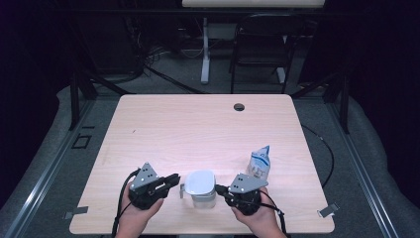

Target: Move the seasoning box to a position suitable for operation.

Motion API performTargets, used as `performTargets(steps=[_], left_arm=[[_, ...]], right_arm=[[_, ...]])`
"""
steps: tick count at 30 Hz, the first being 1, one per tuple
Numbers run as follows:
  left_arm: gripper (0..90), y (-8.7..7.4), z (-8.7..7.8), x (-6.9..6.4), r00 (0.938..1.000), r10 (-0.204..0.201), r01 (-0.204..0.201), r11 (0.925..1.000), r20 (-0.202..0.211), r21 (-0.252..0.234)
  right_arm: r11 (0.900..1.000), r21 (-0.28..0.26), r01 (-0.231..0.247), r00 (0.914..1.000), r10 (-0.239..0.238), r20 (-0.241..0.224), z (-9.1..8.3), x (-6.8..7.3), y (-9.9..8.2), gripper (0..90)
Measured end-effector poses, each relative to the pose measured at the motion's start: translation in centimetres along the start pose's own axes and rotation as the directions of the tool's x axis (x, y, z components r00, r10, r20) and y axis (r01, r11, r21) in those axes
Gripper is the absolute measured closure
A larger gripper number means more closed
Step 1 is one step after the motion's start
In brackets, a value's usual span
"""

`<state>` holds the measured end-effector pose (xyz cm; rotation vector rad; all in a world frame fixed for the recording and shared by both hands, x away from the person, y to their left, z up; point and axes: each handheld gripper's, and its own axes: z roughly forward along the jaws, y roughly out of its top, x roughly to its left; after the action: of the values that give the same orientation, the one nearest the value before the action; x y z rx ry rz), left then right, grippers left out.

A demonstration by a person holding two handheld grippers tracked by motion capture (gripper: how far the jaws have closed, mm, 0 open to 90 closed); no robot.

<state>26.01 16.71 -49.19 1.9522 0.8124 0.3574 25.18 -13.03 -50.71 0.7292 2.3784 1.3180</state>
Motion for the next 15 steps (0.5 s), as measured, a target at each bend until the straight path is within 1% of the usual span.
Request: performTargets(steps=[3,8,9,12,13,14,15], left_arm=[[78.2,-0.4,-0.4,0.3,0.9999,-0.012,0.012,0.9999,-0.006,-0.004],[74.7,-0.8,-0.6,0.9,0.9995,-0.026,0.026,0.9997,-0.015,-0.002],[72.2,-1.0,-0.7,1.0,0.9990,-0.035,0.035,0.9994,-0.026,-0.005],[69.4,-1.1,-0.9,1.2,0.9987,-0.038,0.038,0.9992,-0.034,-0.008],[69.4,-1.1,-0.9,1.3,0.9985,-0.037,0.037,0.9993,-0.041,-0.008],[67.1,-1.2,-0.9,1.5,0.9976,-0.045,0.045,0.9989,-0.052,-0.010],[66.5,-1.2,-0.9,1.5,0.9976,-0.045,0.045,0.9989,-0.052,-0.010]], right_arm=[[1.0000,-0.001,0.005,1.0000,-0.005,-0.001,0.0,0.1,0.5,90.0],[0.9999,0.001,0.011,0.9999,-0.011,0.004,0.0,0.2,0.8,90.0],[1.0000,0.001,0.010,0.9999,-0.010,0.004,0.0,0.2,0.9,90.0],[1.0000,0.000,0.008,1.0000,-0.008,0.001,0.1,0.3,1.0,90.0],[1.0000,0.002,0.009,1.0000,-0.009,0.003,0.1,0.3,1.0,90.0],[0.9999,0.006,0.012,0.9999,-0.012,0.006,0.1,0.4,1.1,90.0],[0.9999,0.006,0.012,0.9999,-0.012,0.006,0.1,0.4,1.1,90.0]])
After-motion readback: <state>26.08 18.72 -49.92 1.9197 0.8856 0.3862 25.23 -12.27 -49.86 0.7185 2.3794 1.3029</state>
